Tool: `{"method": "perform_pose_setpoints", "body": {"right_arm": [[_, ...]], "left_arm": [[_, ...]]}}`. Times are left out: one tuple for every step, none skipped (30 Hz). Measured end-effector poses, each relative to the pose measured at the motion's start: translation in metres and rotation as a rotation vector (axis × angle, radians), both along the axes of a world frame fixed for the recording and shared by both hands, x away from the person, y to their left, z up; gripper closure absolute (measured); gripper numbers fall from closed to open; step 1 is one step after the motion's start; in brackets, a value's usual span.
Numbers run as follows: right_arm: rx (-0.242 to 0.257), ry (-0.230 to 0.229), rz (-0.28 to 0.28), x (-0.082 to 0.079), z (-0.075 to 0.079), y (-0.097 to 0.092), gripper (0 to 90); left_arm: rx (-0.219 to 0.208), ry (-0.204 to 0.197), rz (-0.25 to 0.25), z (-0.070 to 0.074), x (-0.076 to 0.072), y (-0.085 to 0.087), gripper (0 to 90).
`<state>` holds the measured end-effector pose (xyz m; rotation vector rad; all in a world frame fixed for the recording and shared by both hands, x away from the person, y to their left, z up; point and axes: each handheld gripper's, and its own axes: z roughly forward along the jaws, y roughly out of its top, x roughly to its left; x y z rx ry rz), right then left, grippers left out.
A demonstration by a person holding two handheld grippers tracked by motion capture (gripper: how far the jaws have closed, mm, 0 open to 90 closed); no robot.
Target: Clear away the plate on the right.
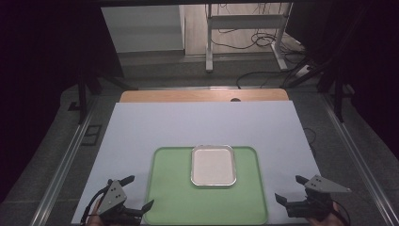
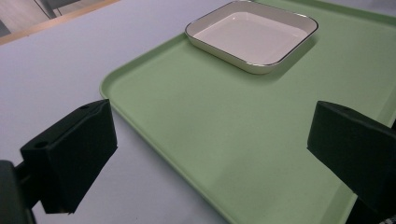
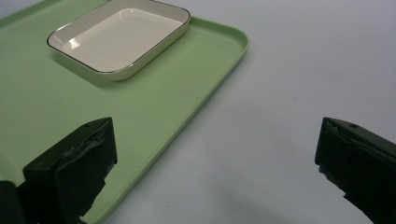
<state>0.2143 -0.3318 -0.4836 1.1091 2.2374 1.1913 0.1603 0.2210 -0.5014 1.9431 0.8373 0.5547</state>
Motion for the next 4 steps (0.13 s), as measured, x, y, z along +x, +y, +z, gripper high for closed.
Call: {"method": "perform_pose_setpoints", "body": {"right_arm": [[-0.006, 0.001, 0.002, 0.0000, 0.0000, 0.0005, 0.0], [-0.014, 0.000, 0.009, 0.0003, -0.0003, 0.0014, 0.0], [-0.020, 0.004, 0.012, 0.0004, -0.0005, 0.0021, 0.0], [-0.023, 0.004, 0.016, 0.0005, -0.0006, 0.0024, 0.0]], "left_arm": [[0.001, 0.001, 0.000, 0.0000, 0.0003, -0.0001, 1.3], [0.000, 0.001, 0.000, 0.0000, 0.0005, -0.0004, 1.3], [0.001, 0.003, -0.001, -0.0001, 0.0008, -0.0007, 1.3], [0.001, 0.003, -0.001, -0.0001, 0.0008, -0.0007, 1.3]]}}
